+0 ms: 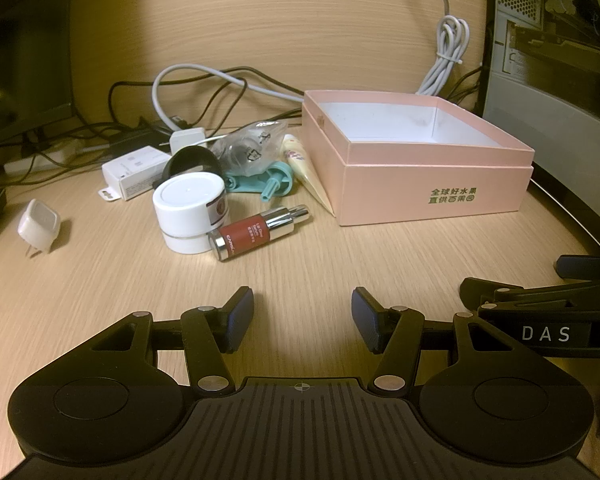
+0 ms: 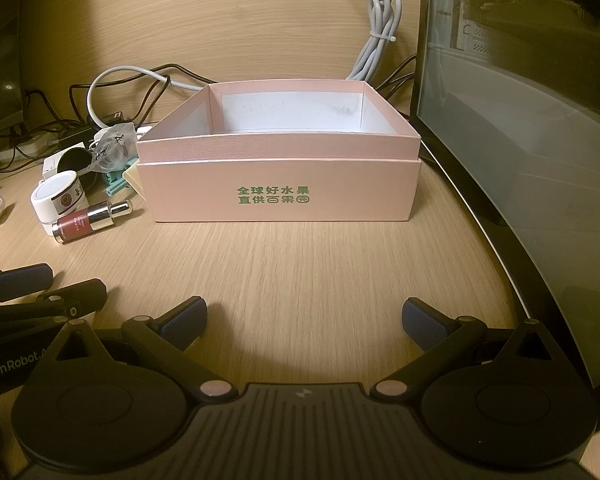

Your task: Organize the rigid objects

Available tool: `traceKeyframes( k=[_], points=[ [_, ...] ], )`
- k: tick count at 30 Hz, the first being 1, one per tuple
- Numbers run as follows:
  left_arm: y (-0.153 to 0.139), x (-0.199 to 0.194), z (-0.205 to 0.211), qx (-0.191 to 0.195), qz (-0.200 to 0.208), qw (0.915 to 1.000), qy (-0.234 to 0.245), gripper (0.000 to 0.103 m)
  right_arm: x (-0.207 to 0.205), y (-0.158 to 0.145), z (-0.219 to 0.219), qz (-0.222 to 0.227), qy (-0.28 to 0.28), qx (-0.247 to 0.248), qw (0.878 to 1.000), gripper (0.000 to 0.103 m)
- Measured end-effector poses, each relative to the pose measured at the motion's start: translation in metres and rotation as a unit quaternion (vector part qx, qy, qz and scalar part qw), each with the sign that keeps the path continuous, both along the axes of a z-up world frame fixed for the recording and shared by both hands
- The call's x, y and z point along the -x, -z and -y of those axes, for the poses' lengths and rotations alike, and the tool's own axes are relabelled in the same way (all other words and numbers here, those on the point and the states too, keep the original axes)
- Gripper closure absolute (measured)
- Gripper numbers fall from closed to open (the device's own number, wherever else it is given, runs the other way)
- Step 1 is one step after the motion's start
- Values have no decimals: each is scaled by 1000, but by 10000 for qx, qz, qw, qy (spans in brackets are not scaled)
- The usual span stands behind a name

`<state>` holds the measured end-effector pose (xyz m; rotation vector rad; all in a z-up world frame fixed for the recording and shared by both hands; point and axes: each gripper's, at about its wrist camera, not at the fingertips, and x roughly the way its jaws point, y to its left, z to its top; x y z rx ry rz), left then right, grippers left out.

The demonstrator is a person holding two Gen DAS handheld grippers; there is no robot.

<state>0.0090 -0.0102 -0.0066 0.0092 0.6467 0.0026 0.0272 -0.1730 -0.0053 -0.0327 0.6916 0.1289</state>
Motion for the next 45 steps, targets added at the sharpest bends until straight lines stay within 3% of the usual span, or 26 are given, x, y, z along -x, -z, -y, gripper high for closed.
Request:
traceKeyframes(
  k=[9,15,18,20,22,24,26,28,29,33,37,38,39,41,45],
  points=[
    [0,0,1,1,4,10000,-18,43,1,2,-1,3,-39,-1,10000,0],
    [-15,9,-28,529,4,9981,318,46,-8,-4,3,-404,-249,23,9989,0],
    [-48,12,-88,623,508,9957,-452,46,-10,-5,0,-515,-251,106,9983,0],
    [-67,7,-137,649,731,9869,-1281,48,-12,-6,1,-598,-297,113,9977,0],
    [-73,-7,-177,659,716,9769,-1902,49,-11,-6,1,-593,-309,123,9977,0],
    [-68,-27,-208,865,449,9709,-2188,49,-11,-6,1,-580,-332,133,9977,0],
    [-60,-43,-222,1138,164,9721,-2045,49,-12,-8,-1,-692,-429,150,9966,2],
    [-52,-53,-219,962,18,9798,-1754,49,-9,-15,-7,-773,-571,180,9952,13],
    [-47,-56,-216,824,-57,9826,-1662,49,-5,-19,-12,-726,-665,221,9949,13],
    [-30,-64,-219,882,-236,9836,-1557,49,15,-41,-47,-119,-1216,663,9903,13],
    [-22,-70,-224,1068,-265,9830,-1471,50,8,-60,-94,241,-1919,562,9795,13],
    [-21,-70,-223,1049,-290,9838,-1423,52,1,-62,-108,295,-2042,463,9774,13],
    [-19,-71,-222,958,-320,9852,-1387,65,-6,-63,-121,335,-2126,358,9759,13],
    [-19,-68,-219,852,-384,9870,-1305,65,-23,-59,-151,420,-2247,270,9731,13],
    [-25,-45,-218,1071,-374,9874,-1106,75,-54,-36,-199,321,-2347,504,9702,14]
  ],
)
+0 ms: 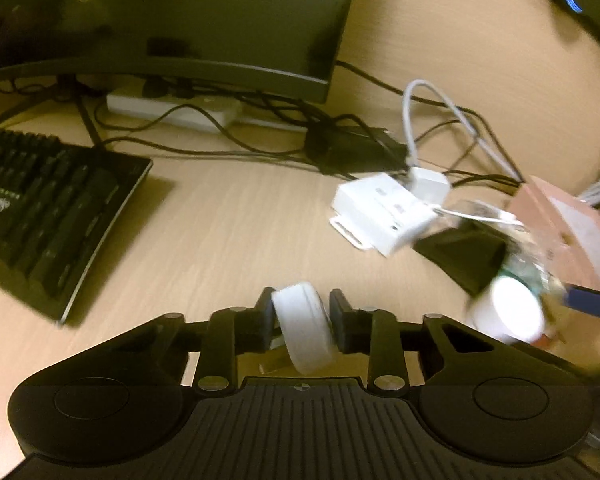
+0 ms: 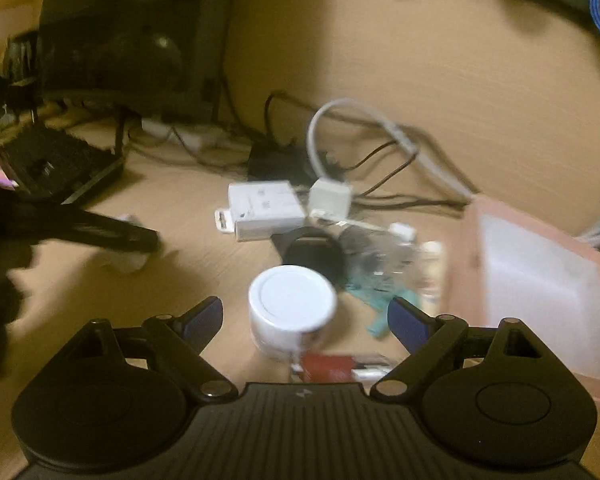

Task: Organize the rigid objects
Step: 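Grasp the small white plug with the left tool while the right tool grasps the white cream jar, then lower the white jar into the pink box with the right tool while the left tool drops the plug in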

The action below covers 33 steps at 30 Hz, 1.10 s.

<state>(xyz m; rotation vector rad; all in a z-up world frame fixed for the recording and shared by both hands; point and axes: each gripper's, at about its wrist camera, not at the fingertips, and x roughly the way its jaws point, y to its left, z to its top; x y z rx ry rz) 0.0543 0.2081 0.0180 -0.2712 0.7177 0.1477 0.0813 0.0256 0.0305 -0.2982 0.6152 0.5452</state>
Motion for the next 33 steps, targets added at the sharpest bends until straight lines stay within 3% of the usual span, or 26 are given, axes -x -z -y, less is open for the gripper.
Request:
traceKeyframes(
  k=[2,3,4,8,13,19,24,27,32,33],
  points=[
    [-4,14,2,-37,52,9999,102,79,-14,12,-13,-111,0,172,9998,21],
    [-6,21,4,-84,48,9998,147,79,-18,15,-17,-160,-8,242,9996,45],
    [-7,29,6,-112,55,9997,214,79,-19,15,-20,-257,-43,276,9993,48],
    [-14,53,15,-121,61,9988,463,79,5,-10,-10,-215,-298,87,9993,49],
    [-20,74,33,186,32,9968,773,79,51,-34,31,-26,-355,193,9992,49],
    [-29,72,69,489,132,9902,1303,79,83,-8,96,-255,451,612,9968,49],
    [-32,63,99,532,91,9837,1713,79,85,7,131,-384,1043,227,9935,48],
    [-33,63,112,529,71,9813,1850,79,86,14,140,-420,1283,-29,9908,40],
    [-34,65,120,549,38,9803,1895,79,91,23,147,-490,1417,-369,9880,41],
    [-34,65,121,549,20,9804,1894,79,90,23,147,-513,1362,-361,9887,49]
  ],
)
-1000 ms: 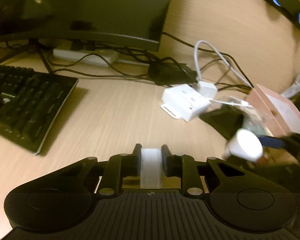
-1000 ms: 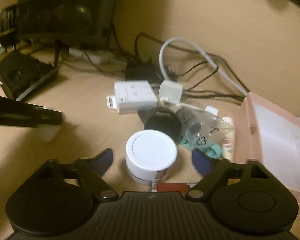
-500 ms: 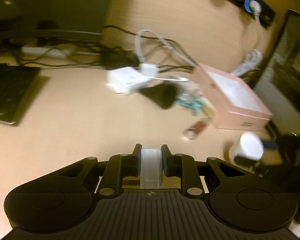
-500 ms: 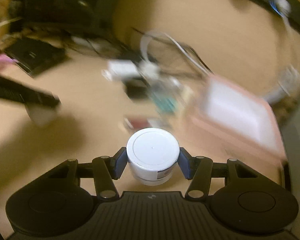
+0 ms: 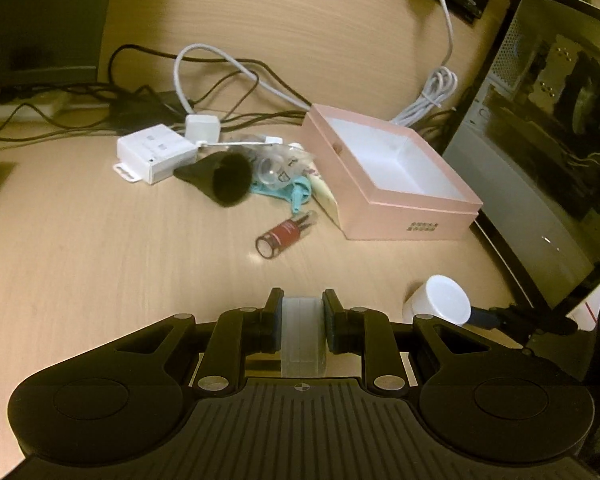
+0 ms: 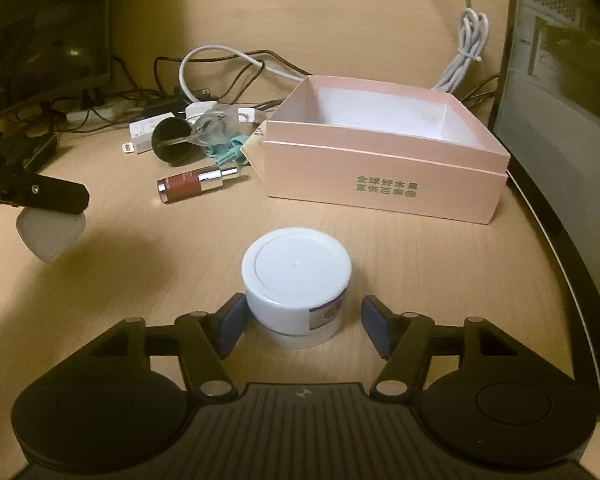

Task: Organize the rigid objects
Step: 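Lower the white jar into the pink box with the right tool while the left tool drops the plug in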

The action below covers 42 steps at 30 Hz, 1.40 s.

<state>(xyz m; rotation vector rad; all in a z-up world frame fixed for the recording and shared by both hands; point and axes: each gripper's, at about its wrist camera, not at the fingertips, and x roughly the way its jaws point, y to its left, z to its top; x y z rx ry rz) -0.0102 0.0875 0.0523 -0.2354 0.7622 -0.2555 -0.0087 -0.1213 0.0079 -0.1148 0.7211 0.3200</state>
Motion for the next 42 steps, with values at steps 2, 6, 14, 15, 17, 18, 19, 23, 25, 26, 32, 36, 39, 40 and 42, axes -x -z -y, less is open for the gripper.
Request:
traceKeyframes(
  k=[2,6,14,15,17,18,19,23,25,26,32,36,39,40,42],
  points=[
    [-1,0,0,-8,0,10000,-5,79,0,-6,-1,-120,-222,146,9996,50],
    [-1,0,-5,90,-4,9999,-87,79,8,-30,4,81,-390,298,9988,50],
    [7,2,-3,250,-176,9995,-91,79,3,-43,3,237,-454,508,9974,70],
    [7,3,-3,248,-178,9995,-96,79,1,-43,2,254,-451,515,9973,70],
    [6,6,-4,245,-173,9995,-115,79,0,-42,0,321,-372,551,9973,64],
    [6,7,-5,248,-166,9995,-128,79,0,-41,0,328,-333,566,9973,49],
    [5,9,-6,250,-164,9994,-146,79,1,-41,1,337,-323,551,9974,35],
    [7,11,-7,214,-228,9994,-164,79,-4,-34,3,263,-316,497,9979,30],
    [8,13,-4,140,-257,9995,-95,79,-13,-29,2,176,-290,445,9984,31],
    [8,13,-1,83,-275,9996,-33,79,-18,-26,1,128,-271,443,9986,31],
    [1,12,20,-51,-316,9984,463,79,-20,-33,9,-64,-158,478,9987,48],
    [-27,-20,40,206,-27,9964,823,79,2,-52,27,29,-89,297,9995,48],
    [-66,-60,64,100,594,9922,1089,79,15,-71,36,307,22,324,9990,48],
    [-81,-76,71,97,857,9902,1095,79,18,-78,39,418,51,347,9985,48],
    [-100,-112,83,334,1181,9873,1006,79,23,-91,43,603,121,383,9974,48]
  ],
)
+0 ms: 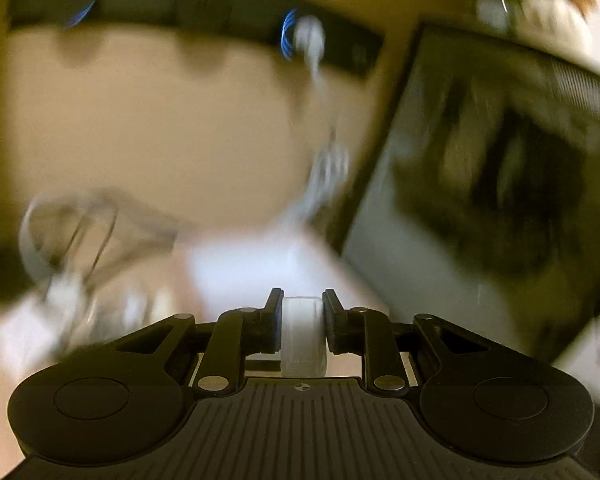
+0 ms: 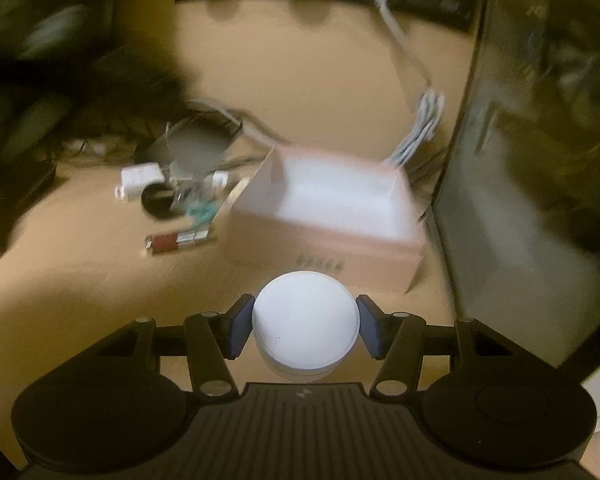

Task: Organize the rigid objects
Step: 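Lower the white jar into the pink box with the right tool while the left tool drops the plug in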

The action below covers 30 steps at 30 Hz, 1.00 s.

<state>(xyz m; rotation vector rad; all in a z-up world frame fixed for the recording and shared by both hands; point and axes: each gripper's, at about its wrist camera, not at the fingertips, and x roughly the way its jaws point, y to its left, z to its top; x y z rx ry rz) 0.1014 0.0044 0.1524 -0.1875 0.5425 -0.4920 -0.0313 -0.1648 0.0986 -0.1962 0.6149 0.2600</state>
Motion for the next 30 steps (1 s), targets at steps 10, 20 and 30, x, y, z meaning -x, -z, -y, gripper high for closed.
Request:
traceKeyframes(
  k=[10,20,30],
  points=[
    [11,-44,-40,985,-82,9889,-1107,78,-15,-8,24,96,562,296,9979,48],
    [89,60,-95,126,-969,9882,-1176,78,-153,-15,-5,-448,234,-370,9980,48],
    [105,121,-124,-500,-1252,9835,-1208,78,-288,32,-59,-1071,356,-325,9931,48]
  ],
)
